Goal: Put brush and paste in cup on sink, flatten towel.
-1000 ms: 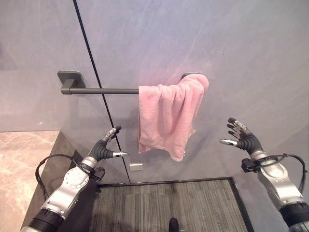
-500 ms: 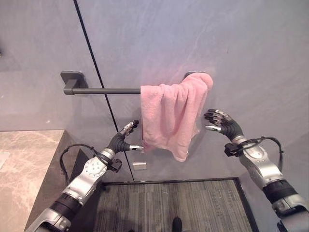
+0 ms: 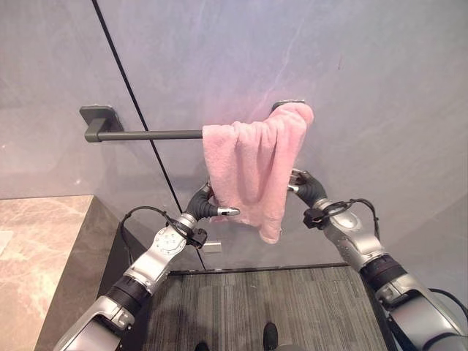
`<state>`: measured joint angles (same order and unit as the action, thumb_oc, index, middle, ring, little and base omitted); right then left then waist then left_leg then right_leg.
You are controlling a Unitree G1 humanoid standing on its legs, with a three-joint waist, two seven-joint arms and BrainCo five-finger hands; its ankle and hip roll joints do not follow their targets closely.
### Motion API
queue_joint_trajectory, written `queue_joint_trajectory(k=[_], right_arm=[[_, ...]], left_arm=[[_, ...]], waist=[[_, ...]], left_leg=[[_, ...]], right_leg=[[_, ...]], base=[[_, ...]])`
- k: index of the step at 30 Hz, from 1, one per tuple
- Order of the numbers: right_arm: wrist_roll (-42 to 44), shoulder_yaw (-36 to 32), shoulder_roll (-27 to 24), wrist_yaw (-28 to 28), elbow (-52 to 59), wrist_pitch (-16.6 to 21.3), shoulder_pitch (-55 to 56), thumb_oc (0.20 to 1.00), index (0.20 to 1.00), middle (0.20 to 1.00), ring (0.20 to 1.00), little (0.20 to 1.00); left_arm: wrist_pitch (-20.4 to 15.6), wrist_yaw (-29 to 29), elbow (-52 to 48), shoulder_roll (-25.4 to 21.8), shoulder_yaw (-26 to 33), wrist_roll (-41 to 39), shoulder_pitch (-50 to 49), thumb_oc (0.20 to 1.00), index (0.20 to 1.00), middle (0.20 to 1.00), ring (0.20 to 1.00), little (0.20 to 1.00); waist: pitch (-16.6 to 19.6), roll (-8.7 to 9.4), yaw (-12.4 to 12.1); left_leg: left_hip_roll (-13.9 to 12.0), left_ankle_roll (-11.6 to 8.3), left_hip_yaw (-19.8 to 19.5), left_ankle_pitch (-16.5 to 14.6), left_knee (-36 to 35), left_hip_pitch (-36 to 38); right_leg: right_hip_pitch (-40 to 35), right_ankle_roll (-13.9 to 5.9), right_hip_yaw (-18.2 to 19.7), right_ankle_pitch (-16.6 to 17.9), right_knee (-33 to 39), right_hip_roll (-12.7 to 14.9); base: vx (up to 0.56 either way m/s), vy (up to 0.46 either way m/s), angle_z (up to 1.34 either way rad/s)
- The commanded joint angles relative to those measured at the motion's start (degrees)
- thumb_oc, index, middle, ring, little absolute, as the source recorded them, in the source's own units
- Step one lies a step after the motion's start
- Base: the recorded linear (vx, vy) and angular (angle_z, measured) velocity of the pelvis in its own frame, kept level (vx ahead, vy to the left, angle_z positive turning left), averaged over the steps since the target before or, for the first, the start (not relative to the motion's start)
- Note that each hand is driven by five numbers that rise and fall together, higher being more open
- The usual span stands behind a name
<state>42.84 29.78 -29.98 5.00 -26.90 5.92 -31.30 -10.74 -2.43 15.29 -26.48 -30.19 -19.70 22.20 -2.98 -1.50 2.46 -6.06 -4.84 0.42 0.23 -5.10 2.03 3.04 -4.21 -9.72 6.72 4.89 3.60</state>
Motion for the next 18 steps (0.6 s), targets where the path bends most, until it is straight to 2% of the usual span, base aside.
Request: queue_joint_trajectory(k=[1,2,3,9,13,15,16,18], right_arm=[[-2.2,0.2,1.5,-0.8,2.7,1.9,-8.3,0.416,0.416,0.416,0.416,0.416],[-2.7,0.3,1.4,-0.7,3.4,1.8,-8.1,0.332,0.332,0.332,0.332,0.332],[-3.5,0.1,1.2,-0.8,4.0,1.9,-7.8,0.2,0.2,0.2,0.2,0.2],[-6.3,-4.5,0.7,-1.4,10.3,2.9,-1.9,0.2,0.2,0.2,0.2,0.2],[-8.9,-5.6,-2.5,-0.4,19.5,3.1,0.1,0.2,0.2,0.2,0.2,0.2],[-7.4,-6.9,-4.5,1.0,28.1,4.0,2.0,0.2,0.2,0.2,0.2,0.2],[-7.4,-6.9,-4.5,1.0,28.2,3.9,2.1,0.2,0.2,0.2,0.2,0.2],[-6.6,-7.6,-5.0,1.9,33.0,4.7,2.9,0.2,0.2,0.2,0.2,0.2]], left_arm=[[-1.6,-1.7,1.0,-1.6,-0.4,0.2,4.0,0.2,0.2,0.2,0.2,0.2],[-1.5,-1.7,0.7,-1.6,-0.1,0.0,3.7,0.2,0.2,0.2,0.2,0.2],[-1.6,-1.6,0.6,-1.4,0.3,-0.3,3.0,0.2,0.2,0.2,0.2,0.2],[-1.2,-1.9,-3.5,-2.6,5.0,0.0,-2.9,0.2,0.2,0.2,0.2,0.2],[-1.6,-1.8,-10.5,-4.8,8.7,-0.2,-6.3,0.2,0.2,0.2,0.2,0.2],[-2.7,-1.7,-18.1,-6.2,12.0,-2.1,-8.7,0.2,0.2,0.2,0.2,0.2],[-2.7,-1.6,-18.3,-6.2,12.1,-2.1,-8.9,0.2,0.2,0.2,0.2,0.2],[-3.4,-1.7,-22.1,-6.6,14.1,-4.0,-10.2,0.241,0.241,0.241,0.241,0.241]], waist=[[0.5,3.65,-0.7],[0.6,3.72,-0.7],[0.6,3.84,-0.8],[1.2,4.44,-1.2],[1.4,4.87,-1.5],[1.4,5.26,-1.5],[1.5,5.26,-1.5],[1.4,5.43,-1.5]], left_leg=[[2.4,1.03,4.2,2.7,0.1,1.3],[2.4,1.03,4.1,2.7,0.1,1.3],[2.4,1.02,4.1,2.6,0.1,1.3],[2.2,1.12,4.0,2.2,0.1,1.6],[2.2,1.11,4.0,2.1,0.1,1.5],[2.1,0.97,3.9,2.1,0.1,1.1],[2.1,0.97,3.9,2.1,0.1,1.1],[2.1,0.98,3.9,2.0,0.1,0.8]], right_leg=[[-4.6,-2.89,2.0,-2.0,-1.2,1.5],[-4.8,-2.86,1.9,-2.1,-1.1,1.5],[-5.0,-2.89,1.8,-2.1,-0.9,1.4],[-5.5,-3.04,1.7,-2.0,-0.4,1.5],[-5.4,-3.18,1.6,-2.0,-0.2,1.5],[-5.3,-3.33,1.6,-1.9,0.1,1.6],[-5.3,-3.33,1.6,-1.9,0.1,1.6],[-5.1,-3.46,1.7,-1.8,0.1,1.6]], base=[[0.0,0.0,0.0],[0.0,0.0,0.0],[0.0,0.0,0.0],[0.0,0.0,0.0],[0.0,0.006,0.02],[0.0,0.0,0.0],[0.0,0.0,0.0],[0.0,0.0,0.0]])
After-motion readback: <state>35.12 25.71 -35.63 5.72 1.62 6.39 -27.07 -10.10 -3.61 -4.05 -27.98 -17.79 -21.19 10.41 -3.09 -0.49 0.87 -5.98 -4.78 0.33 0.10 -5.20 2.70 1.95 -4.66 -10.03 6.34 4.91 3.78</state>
